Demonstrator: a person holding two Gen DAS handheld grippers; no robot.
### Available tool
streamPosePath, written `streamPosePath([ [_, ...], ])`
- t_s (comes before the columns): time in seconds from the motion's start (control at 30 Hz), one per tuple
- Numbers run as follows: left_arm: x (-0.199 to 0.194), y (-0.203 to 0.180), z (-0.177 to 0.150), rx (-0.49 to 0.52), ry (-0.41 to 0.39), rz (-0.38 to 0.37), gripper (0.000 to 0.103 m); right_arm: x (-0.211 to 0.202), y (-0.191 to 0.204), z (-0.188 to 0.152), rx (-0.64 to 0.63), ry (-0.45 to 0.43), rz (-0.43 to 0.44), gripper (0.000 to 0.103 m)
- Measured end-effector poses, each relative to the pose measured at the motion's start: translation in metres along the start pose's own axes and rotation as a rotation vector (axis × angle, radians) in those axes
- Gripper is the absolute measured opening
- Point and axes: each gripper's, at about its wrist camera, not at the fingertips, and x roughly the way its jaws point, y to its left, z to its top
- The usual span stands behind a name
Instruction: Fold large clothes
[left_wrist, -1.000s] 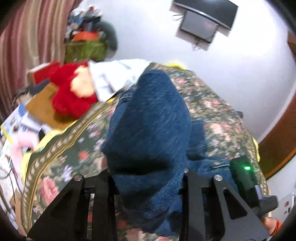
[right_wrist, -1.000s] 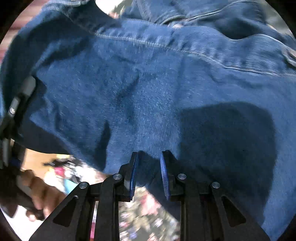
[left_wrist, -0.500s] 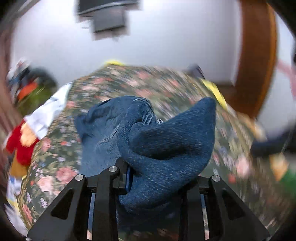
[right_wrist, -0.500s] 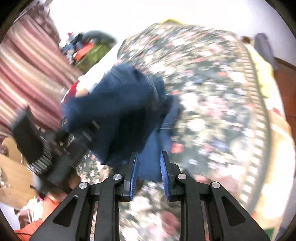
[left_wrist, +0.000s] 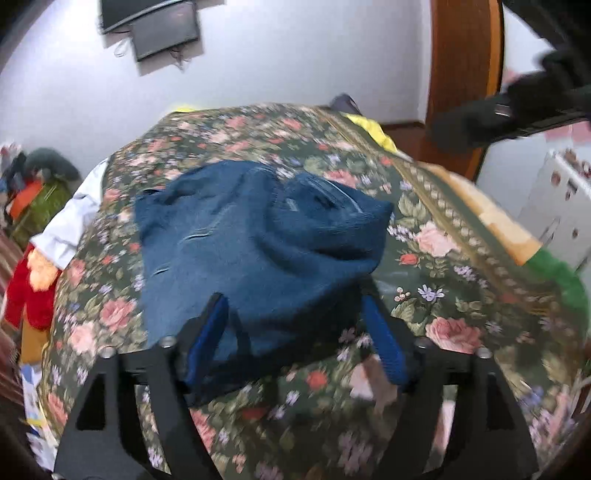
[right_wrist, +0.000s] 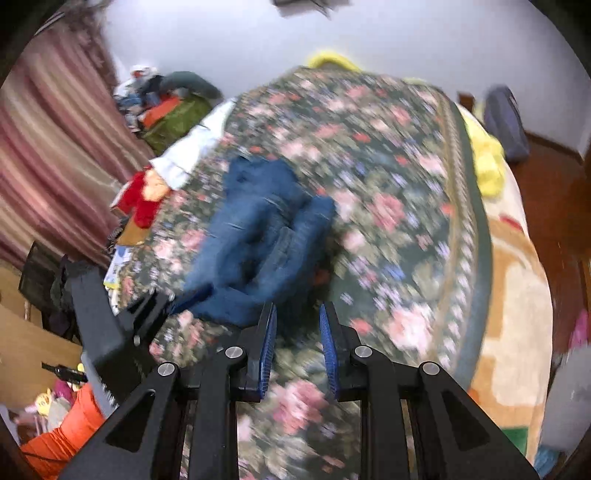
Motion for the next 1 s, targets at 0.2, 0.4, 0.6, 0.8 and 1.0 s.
streamPosePath([
  [0.2,-0.031,0.068,-0.005,-0.138,-0.017,0.087,0.080,0.015,0.065,0.036,-0.141,-0.035,0.042,0.020],
  [0.4,-0.012,0.129,-0.002,-0.248,0.030,0.127,0.081,0.094,0.103,0.053,-0.240,0.094,-0.044,0.020],
  [0.6,0.052,0.133,-0.012,-0.270,0.189,0.039,0.081,0.154,0.082,0.026,-0.344,0.174,-0.227,0.020],
  [0.8,0.060,0.113,-0.047,-0.266,0.175,0.071,0.084,0.134,0.043,0.000,-0.324,0.086,-0.345,0.099],
  [1.0,0.048,0.106,-0.062,-0.251,0.191,0.082,0.086,0.131,-0.008,-0.012,-0.078,0.138,-0.140,0.099],
])
